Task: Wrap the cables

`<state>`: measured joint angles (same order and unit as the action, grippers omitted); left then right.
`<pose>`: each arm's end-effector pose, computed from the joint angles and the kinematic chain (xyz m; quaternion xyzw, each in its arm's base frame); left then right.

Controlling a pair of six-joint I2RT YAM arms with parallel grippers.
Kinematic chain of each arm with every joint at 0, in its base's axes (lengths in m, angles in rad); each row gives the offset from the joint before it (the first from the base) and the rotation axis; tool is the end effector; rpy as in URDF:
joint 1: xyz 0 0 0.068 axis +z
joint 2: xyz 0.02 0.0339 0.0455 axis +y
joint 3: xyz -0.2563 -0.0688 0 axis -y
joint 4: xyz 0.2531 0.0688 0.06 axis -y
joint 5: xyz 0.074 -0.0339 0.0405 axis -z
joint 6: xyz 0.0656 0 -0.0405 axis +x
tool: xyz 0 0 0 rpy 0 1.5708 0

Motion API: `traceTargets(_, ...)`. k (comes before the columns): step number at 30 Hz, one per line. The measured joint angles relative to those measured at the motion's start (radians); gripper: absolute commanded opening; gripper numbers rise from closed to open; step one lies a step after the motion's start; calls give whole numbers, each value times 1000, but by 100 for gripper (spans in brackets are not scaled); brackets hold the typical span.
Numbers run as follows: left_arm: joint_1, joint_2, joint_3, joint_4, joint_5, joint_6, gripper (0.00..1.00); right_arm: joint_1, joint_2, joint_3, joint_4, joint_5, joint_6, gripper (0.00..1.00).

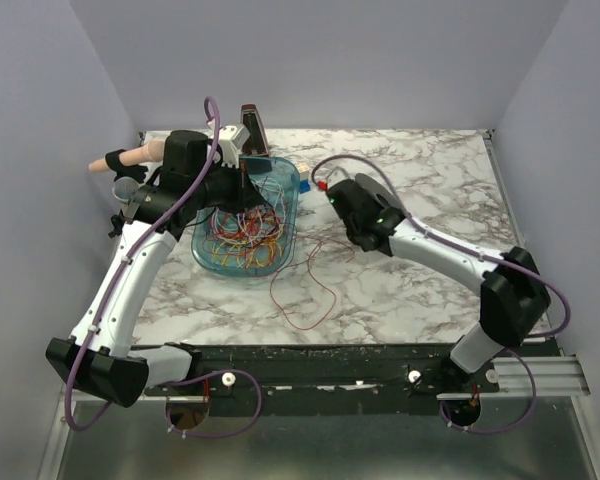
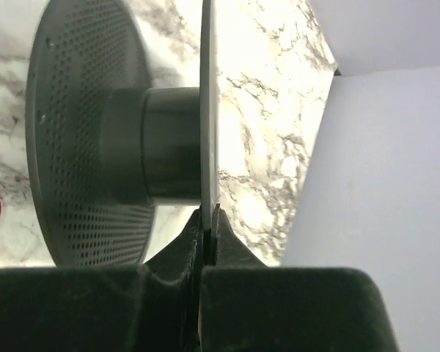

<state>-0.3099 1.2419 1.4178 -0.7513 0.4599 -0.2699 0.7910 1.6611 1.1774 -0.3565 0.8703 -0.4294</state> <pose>0.2647 -0.1153 0.3872 0.1259 0.8532 -0.3248 0.3882 0.2977 0.2297 0.2176 -0.3619 0.7804 -0.3291 0.3895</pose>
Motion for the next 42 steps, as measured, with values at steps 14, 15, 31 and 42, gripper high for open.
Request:
traceTargets(14, -212, 99, 150, -20, -59, -2, 0, -148, -248, 28, -105, -270, 730, 1)
traceTargets(15, -234, 124, 164, -20, -60, -11, 0, -146, -250, 6, -102, -271, 798, 1)
traceTargets(31, -392, 349, 281, 17, -150, -60, 0, -65, -145, 72, -344, -153, 1465, 6)
traceTargets(42, -391, 375, 253, 82, -204, -41, 0, -24, -76, 168, -420, -114, 1522, 33)
